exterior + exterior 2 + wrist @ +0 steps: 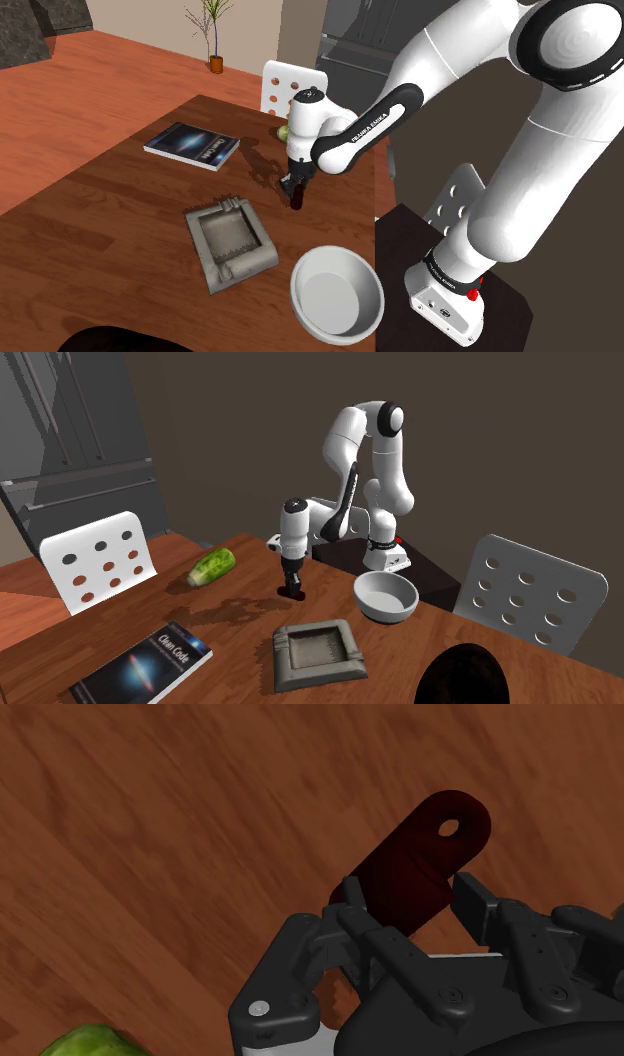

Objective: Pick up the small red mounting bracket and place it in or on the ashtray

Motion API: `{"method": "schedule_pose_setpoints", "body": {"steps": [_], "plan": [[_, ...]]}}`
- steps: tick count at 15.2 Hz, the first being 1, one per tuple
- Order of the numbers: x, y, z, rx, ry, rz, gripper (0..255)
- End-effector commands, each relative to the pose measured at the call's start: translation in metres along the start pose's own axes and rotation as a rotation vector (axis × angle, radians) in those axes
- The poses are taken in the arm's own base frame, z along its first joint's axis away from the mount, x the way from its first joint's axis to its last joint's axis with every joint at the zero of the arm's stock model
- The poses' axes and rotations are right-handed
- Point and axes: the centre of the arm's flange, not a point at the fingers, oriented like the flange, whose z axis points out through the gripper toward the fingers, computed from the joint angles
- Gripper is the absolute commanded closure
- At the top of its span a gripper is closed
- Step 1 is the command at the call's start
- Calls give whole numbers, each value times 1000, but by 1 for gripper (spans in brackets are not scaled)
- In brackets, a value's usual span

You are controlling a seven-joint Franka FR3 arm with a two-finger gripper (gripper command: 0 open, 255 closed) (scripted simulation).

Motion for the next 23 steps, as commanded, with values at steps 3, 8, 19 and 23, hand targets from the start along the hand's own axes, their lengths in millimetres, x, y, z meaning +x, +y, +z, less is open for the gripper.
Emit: {"method": "schedule_pose_setpoints", "body": {"steps": [3,8,19,23], "plan": [[0,2,-21,0,0,0,255],[2,6,-47,0,0,0,255],[3,-41,-93,0,0,0,255],[3,-93,-104,0,0,0,255]]}}
